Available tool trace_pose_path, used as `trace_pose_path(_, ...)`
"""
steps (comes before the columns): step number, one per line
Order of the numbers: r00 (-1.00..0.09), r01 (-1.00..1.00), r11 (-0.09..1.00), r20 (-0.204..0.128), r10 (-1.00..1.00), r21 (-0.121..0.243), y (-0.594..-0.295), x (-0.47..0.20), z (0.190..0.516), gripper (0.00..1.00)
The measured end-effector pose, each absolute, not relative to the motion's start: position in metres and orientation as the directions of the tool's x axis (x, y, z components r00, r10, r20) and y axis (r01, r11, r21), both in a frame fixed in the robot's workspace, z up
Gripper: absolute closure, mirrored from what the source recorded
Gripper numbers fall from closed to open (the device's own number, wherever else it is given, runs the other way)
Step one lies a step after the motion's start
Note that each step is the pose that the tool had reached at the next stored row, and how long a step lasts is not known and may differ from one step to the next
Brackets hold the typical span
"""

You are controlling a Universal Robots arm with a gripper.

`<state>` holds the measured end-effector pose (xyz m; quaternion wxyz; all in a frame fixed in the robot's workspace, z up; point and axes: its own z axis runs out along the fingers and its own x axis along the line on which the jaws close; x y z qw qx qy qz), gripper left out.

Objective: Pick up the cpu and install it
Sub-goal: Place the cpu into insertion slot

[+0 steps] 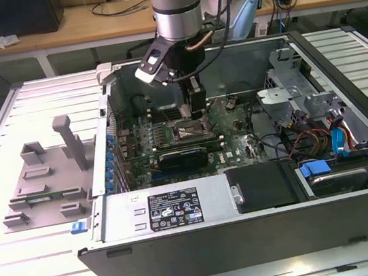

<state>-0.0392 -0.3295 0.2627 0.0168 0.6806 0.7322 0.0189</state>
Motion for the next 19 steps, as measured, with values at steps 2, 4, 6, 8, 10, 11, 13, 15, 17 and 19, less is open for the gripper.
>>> trace_pose_path(2, -0.025, 0.998, 0.025, 0.002, 1.000, 0.051, -0.330, -0.039, 0.261, 0.46)
trace_pose_path(4, -0.027, 0.998, 0.027, 0.003, 1.000, 0.053, -0.330, -0.039, 0.258, 0.46)
trace_pose_path(6, -0.035, 0.998, 0.035, 0.003, 0.999, 0.055, -0.330, -0.039, 0.256, 0.46)
trace_pose_path(8, -0.050, 0.997, 0.050, 0.002, 0.999, 0.056, -0.330, -0.039, 0.253, 0.46)
trace_pose_path(10, -0.060, 0.997, 0.060, 0.002, 0.998, 0.056, -0.330, -0.039, 0.252, 0.46)
trace_pose_path(11, -0.060, 0.997, 0.060, 0.003, 0.998, 0.056, -0.330, -0.040, 0.251, 0.46)
trace_pose_path(13, -0.060, 0.997, 0.060, 0.002, 0.998, 0.056, -0.330, -0.041, 0.248, 0.46)
trace_pose_path(15, -0.060, 0.997, 0.059, 0.002, 0.998, 0.056, -0.330, -0.043, 0.244, 0.46)
trace_pose_path(17, -0.060, 0.997, 0.059, 0.003, 0.998, 0.056, -0.330, -0.045, 0.240, 0.46)
trace_pose_path(19, -0.059, 0.997, 0.059, 0.004, 0.998, 0.056, -0.329, -0.045, 0.236, 0.46)
